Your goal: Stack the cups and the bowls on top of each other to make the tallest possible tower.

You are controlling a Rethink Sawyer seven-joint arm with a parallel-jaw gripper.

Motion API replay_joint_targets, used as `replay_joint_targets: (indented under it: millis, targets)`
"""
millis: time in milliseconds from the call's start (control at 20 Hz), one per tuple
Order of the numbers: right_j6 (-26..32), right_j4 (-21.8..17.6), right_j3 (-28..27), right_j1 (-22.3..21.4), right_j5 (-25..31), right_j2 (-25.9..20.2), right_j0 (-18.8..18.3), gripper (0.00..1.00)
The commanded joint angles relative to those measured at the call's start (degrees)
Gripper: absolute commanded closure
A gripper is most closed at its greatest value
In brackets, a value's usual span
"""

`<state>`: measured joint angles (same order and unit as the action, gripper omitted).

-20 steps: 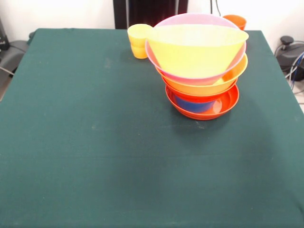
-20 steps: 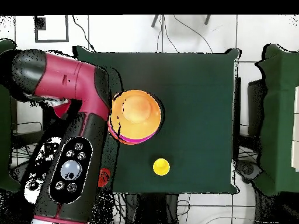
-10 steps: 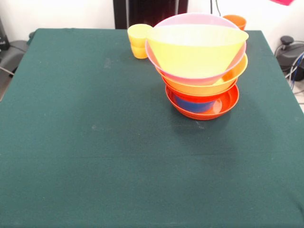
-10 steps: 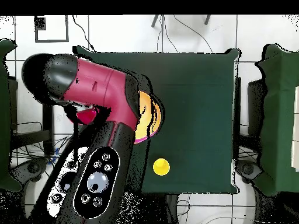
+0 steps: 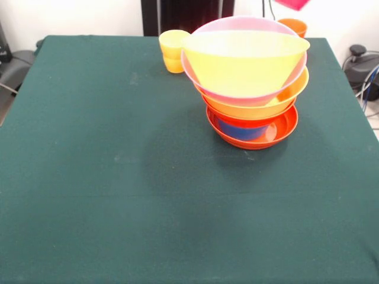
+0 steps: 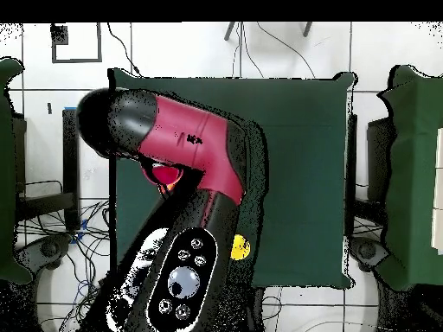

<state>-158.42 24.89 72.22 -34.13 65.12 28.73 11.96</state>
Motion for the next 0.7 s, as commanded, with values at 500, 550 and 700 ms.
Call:
replay_joint_targets:
  millis: [500,550,700]
  targets:
    - [16.04,-15.32,11.61,-1.5,-11.81,-11.4,-5.42,1.0]
    - [15.97,-15.71,11.96,-1.61,-12.23,-11.91,-5.75,1.0]
    - [15.04,-16.58,12.27,-1.66,-12.93,-13.47,-6.48,1.0]
